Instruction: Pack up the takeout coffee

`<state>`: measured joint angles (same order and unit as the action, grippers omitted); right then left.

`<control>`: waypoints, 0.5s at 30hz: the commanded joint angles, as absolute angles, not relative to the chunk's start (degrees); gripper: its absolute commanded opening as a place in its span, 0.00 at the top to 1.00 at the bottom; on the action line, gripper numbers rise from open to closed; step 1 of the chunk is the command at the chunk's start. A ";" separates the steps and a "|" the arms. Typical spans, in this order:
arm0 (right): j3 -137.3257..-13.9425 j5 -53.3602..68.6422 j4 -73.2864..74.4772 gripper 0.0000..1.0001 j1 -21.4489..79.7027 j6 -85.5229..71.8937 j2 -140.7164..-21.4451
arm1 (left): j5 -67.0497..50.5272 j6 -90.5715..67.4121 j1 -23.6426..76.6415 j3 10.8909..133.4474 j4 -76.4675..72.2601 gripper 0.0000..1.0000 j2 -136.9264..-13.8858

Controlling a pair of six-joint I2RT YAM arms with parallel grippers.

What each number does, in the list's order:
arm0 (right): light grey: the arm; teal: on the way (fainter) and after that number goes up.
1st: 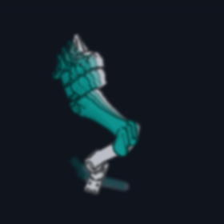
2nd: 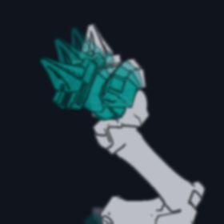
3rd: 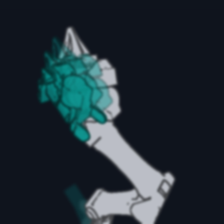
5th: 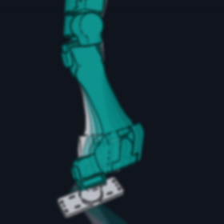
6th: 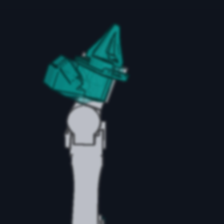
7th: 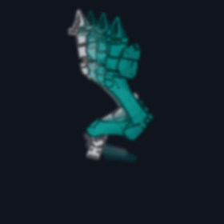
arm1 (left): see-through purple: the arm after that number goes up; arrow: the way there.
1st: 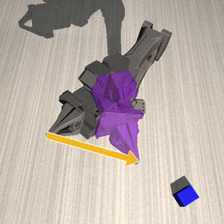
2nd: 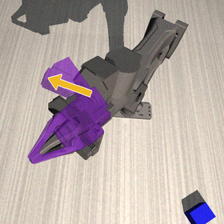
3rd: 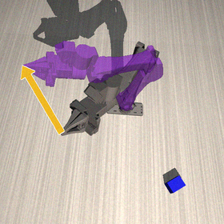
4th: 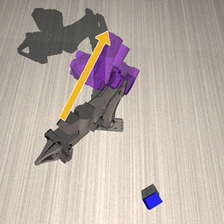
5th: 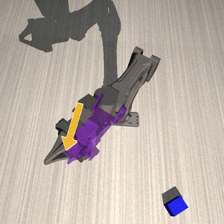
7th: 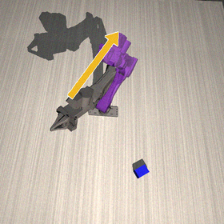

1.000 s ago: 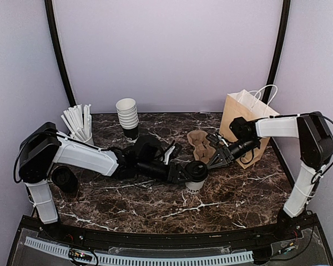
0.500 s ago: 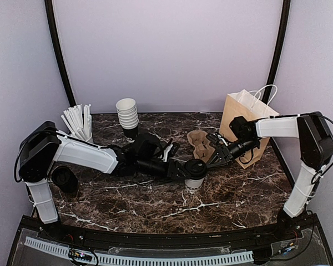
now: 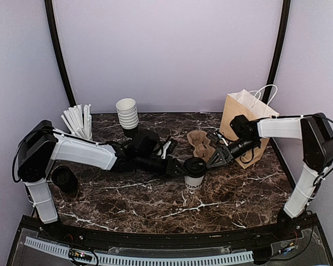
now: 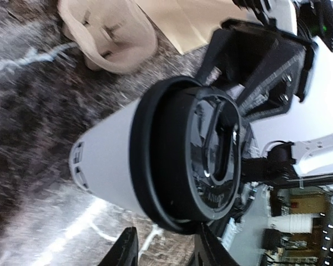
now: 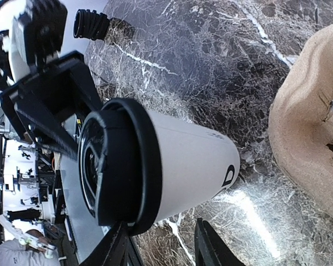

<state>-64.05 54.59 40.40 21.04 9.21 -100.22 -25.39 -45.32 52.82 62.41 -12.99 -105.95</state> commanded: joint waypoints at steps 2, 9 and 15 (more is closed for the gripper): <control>-61.97 52.54 43.84 0.56 22.27 14.45 -97.38 | -9.24 -36.48 50.15 64.72 8.64 0.61 -105.65; -63.42 56.88 48.11 0.49 23.09 18.64 -91.98 | -4.93 -30.24 49.52 69.18 12.97 0.54 -101.98; -65.76 51.34 50.24 0.47 22.70 18.86 -89.51 | -8.35 -29.99 49.51 66.43 6.66 0.53 -97.35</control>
